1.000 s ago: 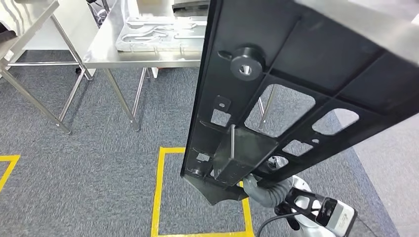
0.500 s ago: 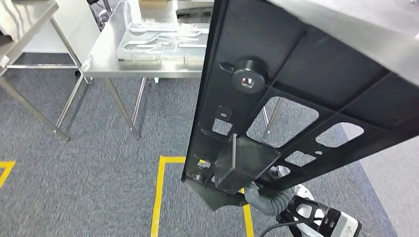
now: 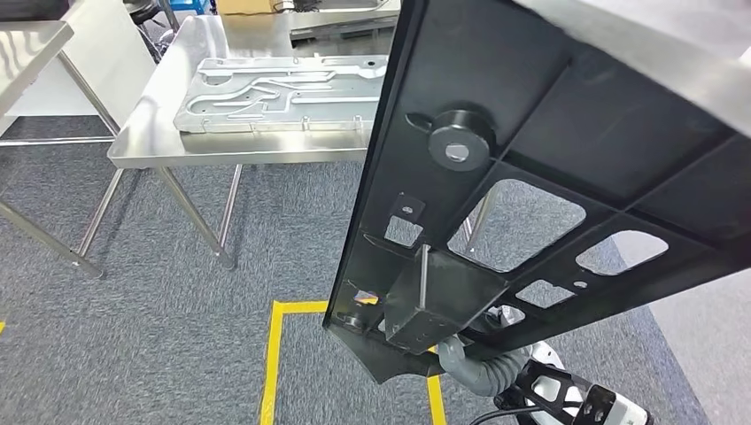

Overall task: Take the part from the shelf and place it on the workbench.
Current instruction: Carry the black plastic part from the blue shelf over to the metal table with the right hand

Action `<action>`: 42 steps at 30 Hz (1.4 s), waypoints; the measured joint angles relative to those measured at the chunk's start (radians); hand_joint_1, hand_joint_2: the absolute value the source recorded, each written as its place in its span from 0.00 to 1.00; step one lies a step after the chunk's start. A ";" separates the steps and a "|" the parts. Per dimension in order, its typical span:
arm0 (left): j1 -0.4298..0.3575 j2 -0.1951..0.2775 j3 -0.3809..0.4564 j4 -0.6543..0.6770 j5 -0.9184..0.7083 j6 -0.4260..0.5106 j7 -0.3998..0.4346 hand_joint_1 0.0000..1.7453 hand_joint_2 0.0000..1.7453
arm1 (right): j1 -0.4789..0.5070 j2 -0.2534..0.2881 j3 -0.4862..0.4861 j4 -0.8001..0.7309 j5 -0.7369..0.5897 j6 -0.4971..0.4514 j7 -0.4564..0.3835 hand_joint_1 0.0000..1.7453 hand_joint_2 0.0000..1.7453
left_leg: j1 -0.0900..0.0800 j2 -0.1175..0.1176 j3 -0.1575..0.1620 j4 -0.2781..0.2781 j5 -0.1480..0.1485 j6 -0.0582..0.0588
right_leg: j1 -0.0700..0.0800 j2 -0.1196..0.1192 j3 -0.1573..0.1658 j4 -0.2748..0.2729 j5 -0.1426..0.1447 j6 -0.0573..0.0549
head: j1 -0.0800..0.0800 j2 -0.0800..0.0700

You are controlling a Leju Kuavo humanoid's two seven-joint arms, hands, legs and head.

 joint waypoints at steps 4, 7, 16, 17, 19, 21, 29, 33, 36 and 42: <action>0.001 0.001 0.000 0.000 0.001 -0.002 -0.002 0.00 0.00 | 0.003 0.001 -0.001 -0.008 0.005 -0.001 0.000 1.00 1.00 | -0.006 -0.006 0.028 -0.053 0.034 0.024 | -0.001 0.006 0.017 0.015 -0.004 0.024 | -0.001 0.000; -0.003 0.000 0.000 0.000 0.001 -0.003 -0.004 0.00 0.00 | 0.002 0.002 -0.003 -0.014 0.008 -0.003 0.000 1.00 1.00 | 0.001 -0.004 0.063 -0.073 0.036 0.031 | -0.005 0.001 -0.025 0.108 -0.052 0.040 | -0.001 0.000; -0.002 -0.003 0.000 0.000 0.001 -0.006 -0.003 0.00 0.00 | 0.005 0.001 -0.003 -0.017 0.010 -0.016 0.000 1.00 1.00 | 0.007 -0.006 0.132 -0.078 -0.029 0.004 | -0.016 -0.011 -0.112 0.016 0.083 0.045 | 0.000 0.000; -0.003 -0.003 0.000 0.000 0.001 -0.006 -0.003 0.00 0.00 | 0.004 0.001 -0.003 -0.018 0.010 -0.017 0.000 1.00 1.00 | 0.007 -0.005 0.135 -0.078 -0.030 -0.003 | -0.013 -0.011 -0.112 0.008 0.080 0.036 | 0.000 0.000; -0.005 -0.003 0.000 0.000 0.001 -0.006 -0.003 0.00 0.00 | 0.000 0.001 -0.003 -0.023 0.008 -0.018 0.000 1.00 1.00 | 0.007 -0.003 0.133 -0.066 -0.028 -0.016 | -0.013 -0.010 -0.102 -0.002 0.081 0.020 | 0.000 0.000; -0.007 -0.004 0.000 0.000 0.001 -0.006 -0.005 0.00 0.00 | -0.007 0.001 -0.004 -0.027 0.005 -0.018 0.000 1.00 1.00 | 0.008 -0.001 0.100 0.004 -0.027 -0.024 | -0.016 -0.010 -0.083 -0.011 0.073 0.007 | 0.000 0.000; -0.001 -0.003 0.000 0.000 0.002 -0.007 -0.006 0.00 0.00 | -0.028 0.001 -0.004 -0.027 -0.023 -0.008 0.000 1.00 1.00 | 0.011 0.001 -0.051 0.072 0.007 -0.025 | -0.014 -0.009 0.007 -0.017 0.004 0.002 | 0.000 0.000; 0.001 -0.001 0.000 0.000 0.005 -0.005 -0.008 0.00 0.00 | -0.041 0.001 -0.005 -0.025 -0.031 0.004 0.001 1.00 1.00 | 0.000 0.002 -0.018 -0.047 0.074 -0.005 | -0.011 -0.006 0.035 -0.016 -0.021 0.026 | 0.000 0.000; 0.001 0.000 0.000 0.000 0.011 -0.005 -0.009 0.00 0.00 | -0.050 0.001 -0.007 -0.025 -0.035 0.014 0.000 1.00 1.00 | 0.007 -0.001 0.014 -0.063 0.072 0.011 | -0.012 -0.007 0.024 0.034 -0.025 0.040 | 0.000 0.000; 0.004 -0.001 0.000 0.000 0.015 -0.002 -0.010 0.00 0.00 | -0.052 0.003 -0.008 -0.022 -0.031 0.035 0.000 1.00 1.00 | 0.008 -0.004 0.075 -0.069 0.025 0.018 | -0.018 -0.008 -0.171 0.249 -0.109 0.057 | 0.000 0.000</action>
